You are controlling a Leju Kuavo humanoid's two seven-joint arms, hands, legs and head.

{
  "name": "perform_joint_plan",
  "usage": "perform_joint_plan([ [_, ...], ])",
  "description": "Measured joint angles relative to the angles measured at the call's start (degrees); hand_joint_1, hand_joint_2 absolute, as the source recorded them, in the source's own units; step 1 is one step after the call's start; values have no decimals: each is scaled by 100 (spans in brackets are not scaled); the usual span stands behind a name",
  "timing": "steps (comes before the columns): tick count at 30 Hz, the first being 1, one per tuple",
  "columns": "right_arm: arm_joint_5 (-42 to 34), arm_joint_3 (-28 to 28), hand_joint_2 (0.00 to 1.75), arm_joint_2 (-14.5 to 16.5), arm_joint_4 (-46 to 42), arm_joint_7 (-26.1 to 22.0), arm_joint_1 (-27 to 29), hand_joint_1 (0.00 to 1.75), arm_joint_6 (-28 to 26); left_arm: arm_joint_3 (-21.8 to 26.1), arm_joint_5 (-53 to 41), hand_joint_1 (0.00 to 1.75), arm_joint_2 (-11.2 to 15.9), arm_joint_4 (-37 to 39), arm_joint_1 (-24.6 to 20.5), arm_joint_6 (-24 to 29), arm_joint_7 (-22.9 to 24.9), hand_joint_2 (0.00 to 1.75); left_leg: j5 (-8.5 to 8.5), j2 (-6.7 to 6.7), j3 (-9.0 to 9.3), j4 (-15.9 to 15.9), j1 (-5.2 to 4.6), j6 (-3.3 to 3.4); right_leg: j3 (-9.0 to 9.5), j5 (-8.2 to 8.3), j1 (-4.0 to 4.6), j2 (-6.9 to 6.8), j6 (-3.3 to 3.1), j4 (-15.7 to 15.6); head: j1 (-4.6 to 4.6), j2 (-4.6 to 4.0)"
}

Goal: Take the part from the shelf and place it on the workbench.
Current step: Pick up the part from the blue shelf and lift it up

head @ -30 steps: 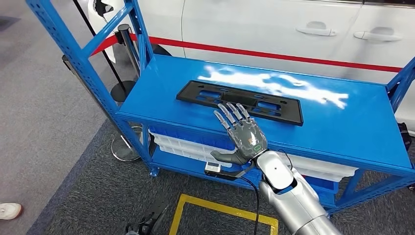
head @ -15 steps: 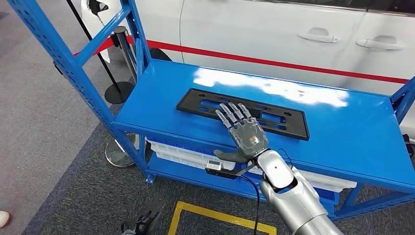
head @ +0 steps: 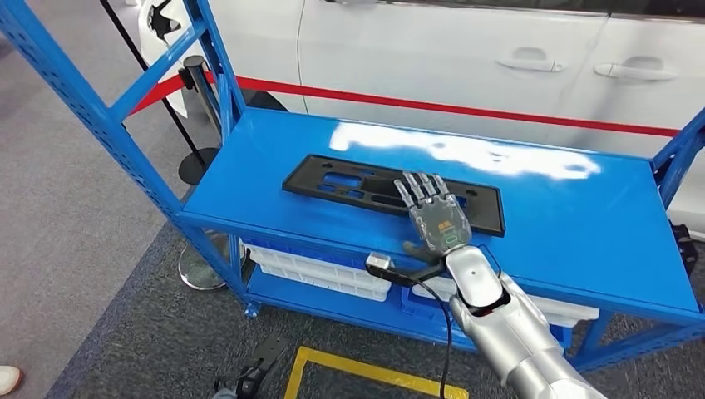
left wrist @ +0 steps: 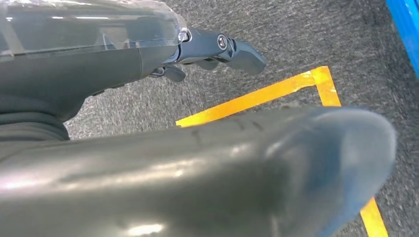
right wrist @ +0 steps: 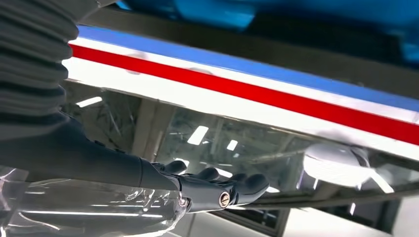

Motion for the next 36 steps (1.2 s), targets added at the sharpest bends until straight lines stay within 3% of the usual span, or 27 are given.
perform_joint_plan([
  [2, 79, 0, 175, 22, 125, 117, -29, 0, 99, 0, -9, 0, -1, 0, 4, -3, 1, 0, -303, 0, -347, 756, 2, -19, 1, -5, 18, -6, -18, 3, -1, 0],
  [3, 141, 0, 175, 25, 182, 184, -37, 0, 139, 0, -14, 0, -1, 0, 7, -6, 2, 0, -320, 0, -429, 922, 1, -15, 3, -8, 29, -8, -22, 5, -1, 0],
  [4, 232, 0, 175, 31, 238, 257, -53, 0, 186, 0, -22, 0, -1, 0, 8, -10, 2, 0, -220, 0, -394, 844, 0, 1, 8, -11, 40, -7, -25, 6, -1, 0],
  [5, 334, 1, 175, 39, 286, 325, -82, 0, 234, 0, -32, 0, 0, 0, 6, -15, 2, 0, -36, 0, -253, 551, -5, 30, 16, -14, 51, -3, -27, 7, -1, 0],
  [7, 554, 13, 175, 64, 374, 416, -177, 77, 365, 0, -49, 0, 1, 0, -8, -31, 2, 0, 315, 1, 157, -277, -29, 109, 29, -23, 74, 6, -20, 9, -1, 0],
  [9, 717, 42, 175, 85, 468, 449, -270, 161, 509, 0, -54, 0, 1, 0, -26, -48, 3, 0, 414, -3, 372, -716, -59, 161, 22, -26, 90, 10, 17, 8, -1, 0],
  [10, 763, 57, 175, 90, 513, 446, -297, 169, 567, 0, -55, 0, 1, 0, -31, -55, 4, 0, 397, -8, 390, -754, -70, 176, 19, -23, 95, 7, 44, 2, 0, 0],
  [13, 811, 77, 175, 107, 602, 393, -336, 173, 657, 0, -56, 0, -5, 0, -36, -62, 3, 0, 443, -11, 415, -830, -32, 257, -6, -99, 95, -2, 138, 78, 2, 0],
  [15, 816, 78, 175, 110, 646, 356, -367, 175, 678, 0, -55, 0, -9, 0, -45, -69, 2, 0, 466, -4, 433, -869, -12, 300, -232, -391, 77, -7, 189, 563, 2, 0],
  [17, 816, 85, 175, 110, 702, 328, -374, 175, 700, 0, -55, 0, -12, 0, -43, -77, 2, 0, 463, -3, 428, -867, -12, 314, -607, -710, 54, -11, 226, 1307, 2, 0],
  [18, 816, 89, 175, 110, 730, 313, -370, 175, 710, 0, -55, 0, -13, 1, -38, -79, 2, 0, 460, -4, 427, -863, -12, 315, -733, -754, 39, -12, 240, 1535, 2, 0],
  [19, 816, 93, 175, 111, 750, 300, -371, 175, 716, 0, -55, 0, -14, 1, -34, -80, 1, 0, 454, -7, 428, -856, -11, 310, -757, -680, 23, -13, 249, 1546, 2, 0],
  [20, 816, 96, 175, 113, 763, 288, -382, 175, 720, 0, -55, 0, -16, 1, -31, -80, -2, 0, 444, -11, 432, -844, -10, 300, -660, -500, 7, -15, 252, 1319, 2, 0],
  [22, 815, 98, 175, 119, 772, 271, -426, 175, 730, 0, -55, 0, -23, 1, -31, -80, -11, 0, 407, -20, 431, -798, -15, 260, -298, -116, -9, -21, 237, 562, 2, 0],
  [24, 813, 101, 175, 134, 779, 245, -467, 175, 751, 0, -54, 0, -26, 1, -27, -83, -19, 0, 374, -25, 409, -749, -35, 206, -92, 16, 0, -18, 197, 112, -4, 0],
  [27, 808, 103, 175, 158, 788, 191, -496, 175, 802, 0, -51, 0, -26, 2, -16, -88, -32, 0, 354, -23, 408, -749, -30, 120, -73, 7, 17, -5, 109, 48, -12, 0],
  [29, 804, 103, 175, 179, 790, 149, -526, 175, 852, 0, -51, 0, -26, 2, -16, -89, -41, 0, 205, -15, 341, -555, -16, 60, -43, 23, -6, -12, 39, 12, -15, 0],
  [32, 775, 107, 175, 195, 802, 93, -529, 175, 927, 0, -51, 0, -26, 2, -14, -95, -50, 0, -314, -4, -137, 516, 1, -4, -28, 24, -9, -27, -8, 1, -20, 0],
  [33, 750, 107, 175, 196, 809, 70, -520, 175, 947, 0, -51, 0, -26, 2, -7, -98, -52, 0, -409, -3, -287, 825, 4, -15, -27, 23, -5, -28, -10, 3, -20, 0],
  [34, 714, 107, 175, 196, 817, 43, -510, 175, 957, 0, -51, 0, -26, 2, 0, -101, -55, 0, -394, -3, -344, 931, 5, -17, -24, 22, -3, -26, -10, 4, -20, 0],
  [35, 647, 107, 175, 196, 822, 7, -501, 175, 956, 1, -51, 0, -26, 2, 3, -102, -60, 0, -268, -3, -287, 798, 5, -12, -19, 21, -3, -21, -9, 5, -20, 0],
  [36, 558, 105, 175, 196, 824, -44, -498, 175, 940, 1, -51, 0, -26, 2, 3, -102, -67, 0, -60, -1, -113, 435, 5, 2, -10, 17, -3, -15, -3, 7, -20, 0],
])
